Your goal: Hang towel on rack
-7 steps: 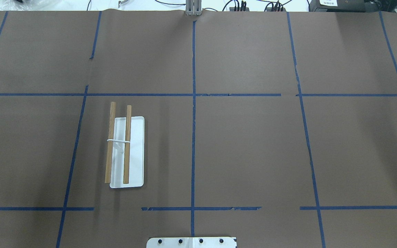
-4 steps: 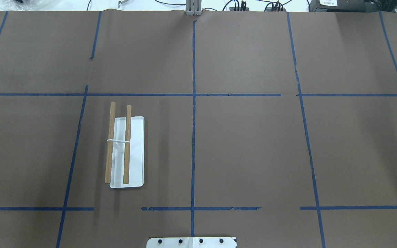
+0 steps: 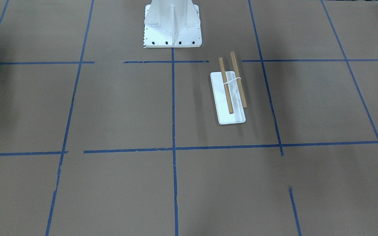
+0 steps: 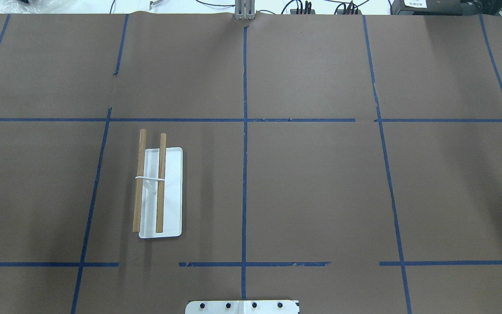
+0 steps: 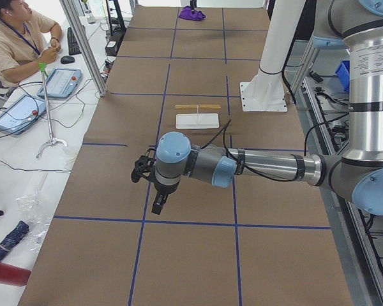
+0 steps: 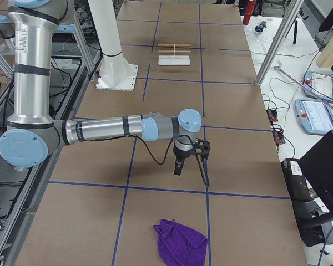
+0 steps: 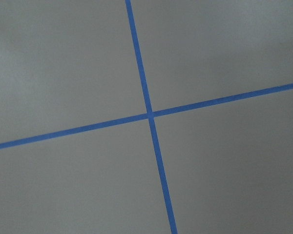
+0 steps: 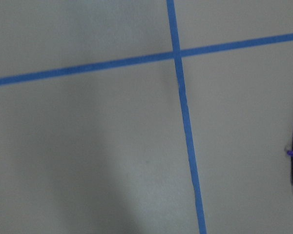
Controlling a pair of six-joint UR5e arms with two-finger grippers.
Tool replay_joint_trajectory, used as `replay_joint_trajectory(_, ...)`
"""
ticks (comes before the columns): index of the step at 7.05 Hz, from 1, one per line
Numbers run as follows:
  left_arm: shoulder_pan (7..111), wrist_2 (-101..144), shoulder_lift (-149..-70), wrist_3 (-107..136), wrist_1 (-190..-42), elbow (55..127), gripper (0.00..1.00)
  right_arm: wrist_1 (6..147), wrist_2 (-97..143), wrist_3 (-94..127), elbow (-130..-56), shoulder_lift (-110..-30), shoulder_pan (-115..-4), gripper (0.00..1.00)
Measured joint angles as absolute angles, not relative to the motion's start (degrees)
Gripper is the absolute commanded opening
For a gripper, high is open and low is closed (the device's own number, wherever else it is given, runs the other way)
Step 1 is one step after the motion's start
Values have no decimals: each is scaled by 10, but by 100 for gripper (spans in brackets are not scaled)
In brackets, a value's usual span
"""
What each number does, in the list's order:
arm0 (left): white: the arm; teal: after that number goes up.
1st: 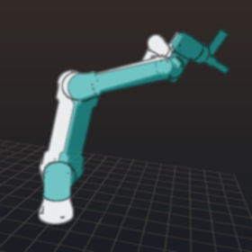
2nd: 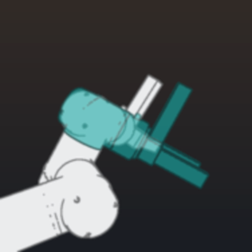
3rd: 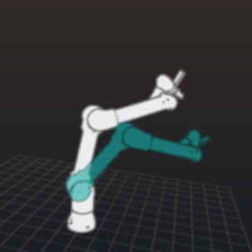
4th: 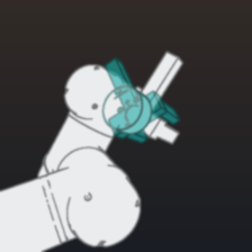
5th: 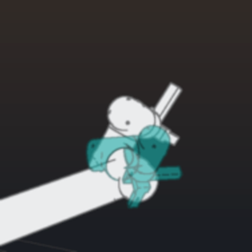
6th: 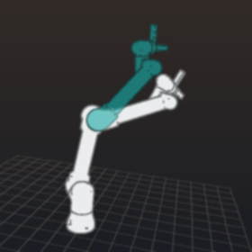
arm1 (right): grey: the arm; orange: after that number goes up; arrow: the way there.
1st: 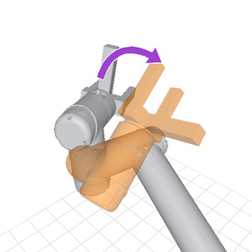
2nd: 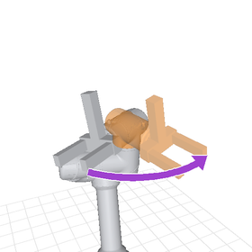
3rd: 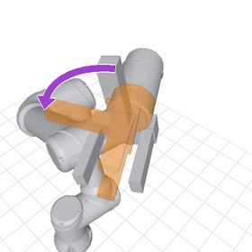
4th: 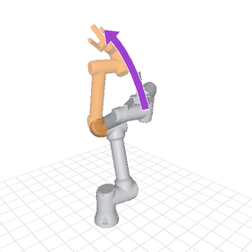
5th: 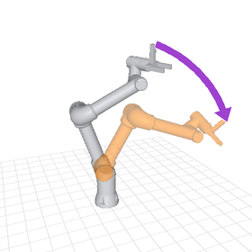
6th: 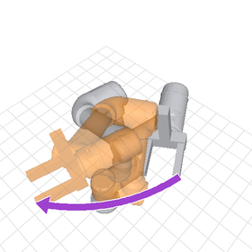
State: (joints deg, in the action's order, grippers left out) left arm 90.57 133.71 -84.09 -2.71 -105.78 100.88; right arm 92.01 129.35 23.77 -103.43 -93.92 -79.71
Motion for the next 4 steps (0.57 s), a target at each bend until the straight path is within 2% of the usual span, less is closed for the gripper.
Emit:
replay_joint_trajectory(2, 906, 1337, -847, -25, -1115, 1008, 100, 846, 1255, 264, -1029, -932, -805, 100)
replay_joint_trajectory(4, 906, 1337, -845, -25, -1231, 981, 100, 737, 1248, 164, -988, -988, -823, 100)
